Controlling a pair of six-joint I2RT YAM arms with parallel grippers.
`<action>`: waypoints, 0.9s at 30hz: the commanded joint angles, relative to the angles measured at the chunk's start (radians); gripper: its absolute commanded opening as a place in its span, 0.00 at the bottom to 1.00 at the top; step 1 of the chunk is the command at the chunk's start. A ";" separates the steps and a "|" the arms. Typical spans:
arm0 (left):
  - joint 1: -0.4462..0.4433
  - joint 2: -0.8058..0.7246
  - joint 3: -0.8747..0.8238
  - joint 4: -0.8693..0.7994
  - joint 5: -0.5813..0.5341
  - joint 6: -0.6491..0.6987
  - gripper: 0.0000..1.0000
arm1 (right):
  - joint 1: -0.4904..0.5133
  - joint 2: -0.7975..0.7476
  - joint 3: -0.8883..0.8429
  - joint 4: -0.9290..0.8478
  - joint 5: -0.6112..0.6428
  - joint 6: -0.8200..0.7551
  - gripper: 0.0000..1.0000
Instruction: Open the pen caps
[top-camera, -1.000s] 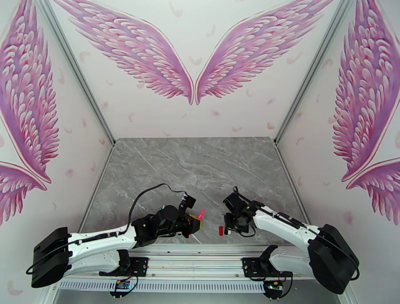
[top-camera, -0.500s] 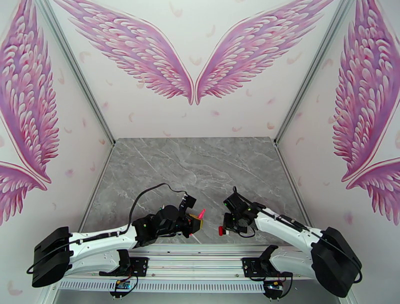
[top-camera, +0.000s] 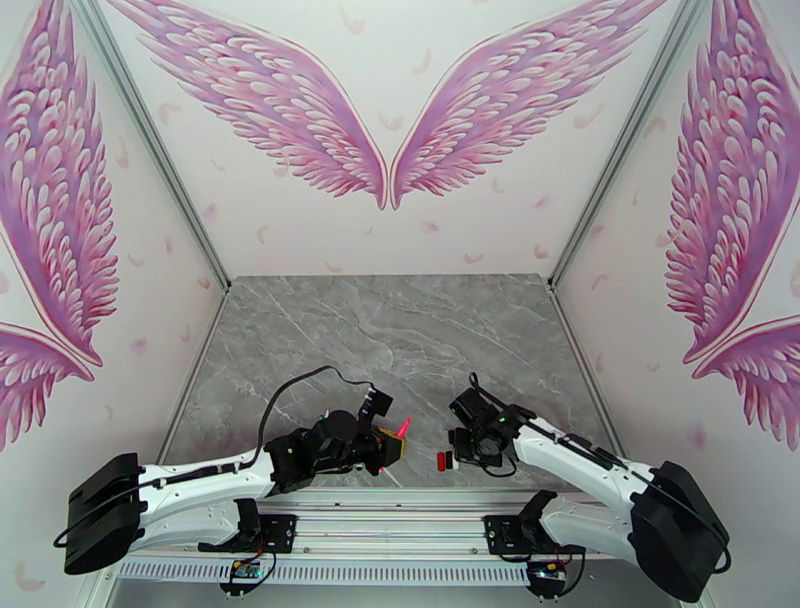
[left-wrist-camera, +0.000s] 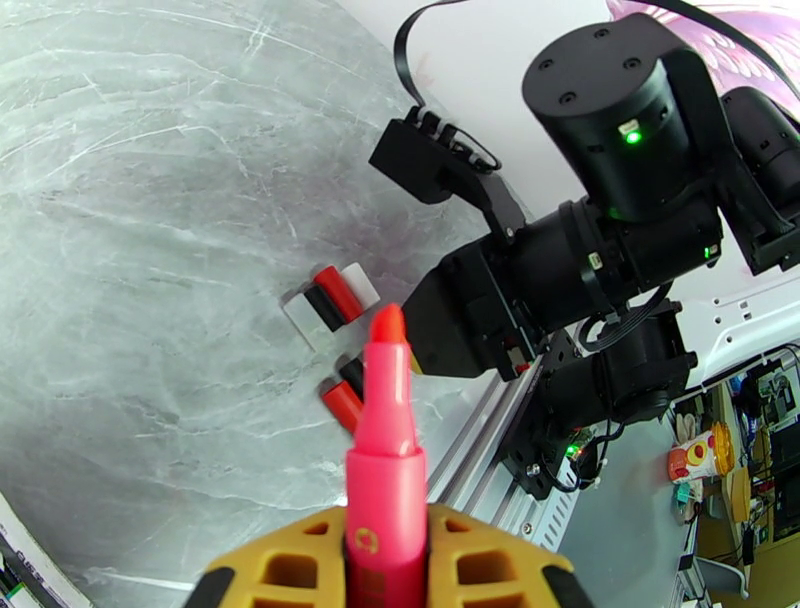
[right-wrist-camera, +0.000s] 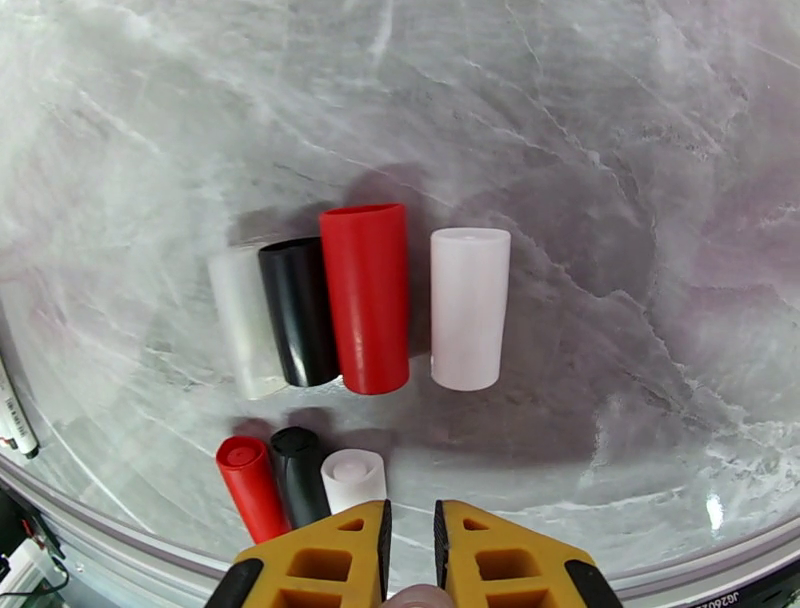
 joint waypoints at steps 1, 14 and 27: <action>0.005 -0.003 0.003 -0.002 0.008 0.004 0.05 | 0.008 0.020 0.005 0.030 0.027 -0.042 0.13; 0.005 0.019 0.019 -0.003 0.012 0.001 0.05 | 0.007 0.047 0.007 0.025 0.034 -0.071 0.22; 0.005 0.027 0.022 -0.003 0.013 0.001 0.05 | 0.006 0.056 0.017 0.016 0.027 -0.068 0.28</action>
